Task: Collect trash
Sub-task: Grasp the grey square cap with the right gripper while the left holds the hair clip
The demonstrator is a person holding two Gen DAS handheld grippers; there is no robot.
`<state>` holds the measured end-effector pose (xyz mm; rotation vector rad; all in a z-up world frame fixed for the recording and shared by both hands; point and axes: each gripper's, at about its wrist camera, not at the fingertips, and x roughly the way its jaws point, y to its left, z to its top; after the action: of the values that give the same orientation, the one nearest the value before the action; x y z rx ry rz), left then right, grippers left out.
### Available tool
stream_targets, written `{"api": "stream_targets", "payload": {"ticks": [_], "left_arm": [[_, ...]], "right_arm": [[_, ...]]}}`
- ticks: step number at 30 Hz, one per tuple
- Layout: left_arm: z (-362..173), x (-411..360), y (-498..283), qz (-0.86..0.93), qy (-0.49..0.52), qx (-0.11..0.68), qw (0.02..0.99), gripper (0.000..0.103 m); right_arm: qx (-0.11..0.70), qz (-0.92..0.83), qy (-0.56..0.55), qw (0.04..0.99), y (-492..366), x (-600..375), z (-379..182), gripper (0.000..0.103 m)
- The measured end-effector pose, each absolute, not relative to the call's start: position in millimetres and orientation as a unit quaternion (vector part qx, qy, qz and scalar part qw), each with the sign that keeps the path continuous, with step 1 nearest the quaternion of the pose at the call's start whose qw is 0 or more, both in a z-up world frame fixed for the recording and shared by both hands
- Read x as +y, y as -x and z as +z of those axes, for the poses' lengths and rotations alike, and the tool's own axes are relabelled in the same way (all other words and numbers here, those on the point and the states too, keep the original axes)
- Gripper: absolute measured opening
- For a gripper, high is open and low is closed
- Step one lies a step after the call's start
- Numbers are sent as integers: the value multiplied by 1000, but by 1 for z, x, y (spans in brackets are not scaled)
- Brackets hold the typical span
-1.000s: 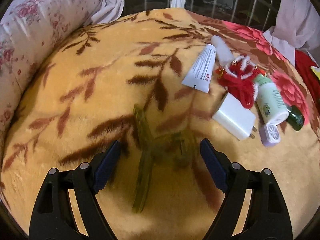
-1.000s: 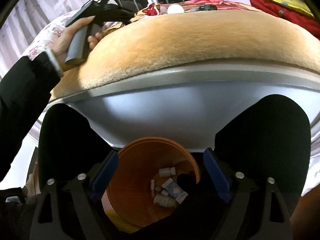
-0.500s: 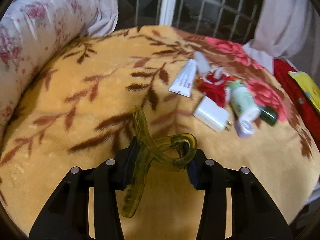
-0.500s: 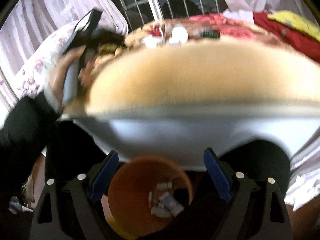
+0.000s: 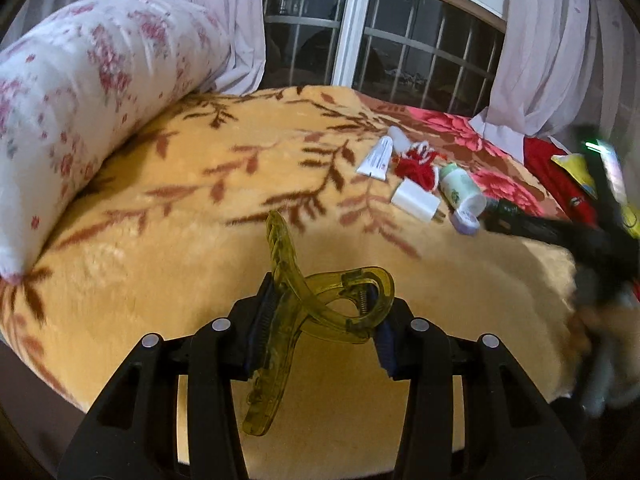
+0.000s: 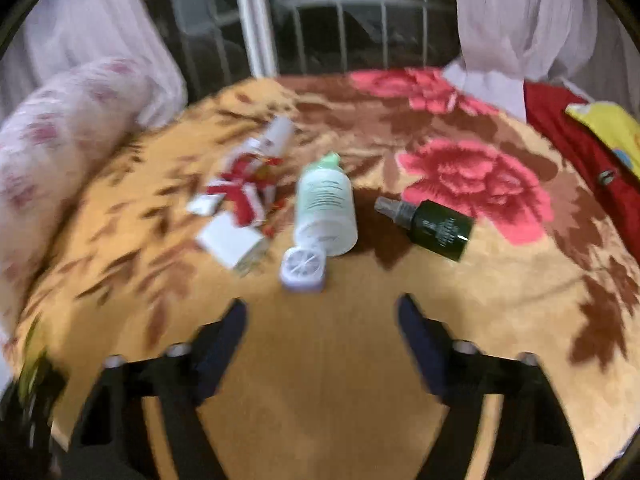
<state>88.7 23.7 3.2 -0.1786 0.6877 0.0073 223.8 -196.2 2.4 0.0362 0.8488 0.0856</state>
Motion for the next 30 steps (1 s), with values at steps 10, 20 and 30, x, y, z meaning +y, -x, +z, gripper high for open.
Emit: {"api": "stream_targets", "payload": {"ticks": [10, 20, 30], "left_arm": [[-3, 22, -66, -22, 87, 319, 944, 43], [-11, 19, -68, -31, 93, 332, 938, 43], [-12, 13, -58, -34, 97, 350, 931, 43]], "right_arm": [[428, 20, 6, 904, -255, -177, -9, 63], [474, 6, -20, 880, -286, -183, -31, 57], [441, 36, -63, 895, -244, -200, -14, 37]]}}
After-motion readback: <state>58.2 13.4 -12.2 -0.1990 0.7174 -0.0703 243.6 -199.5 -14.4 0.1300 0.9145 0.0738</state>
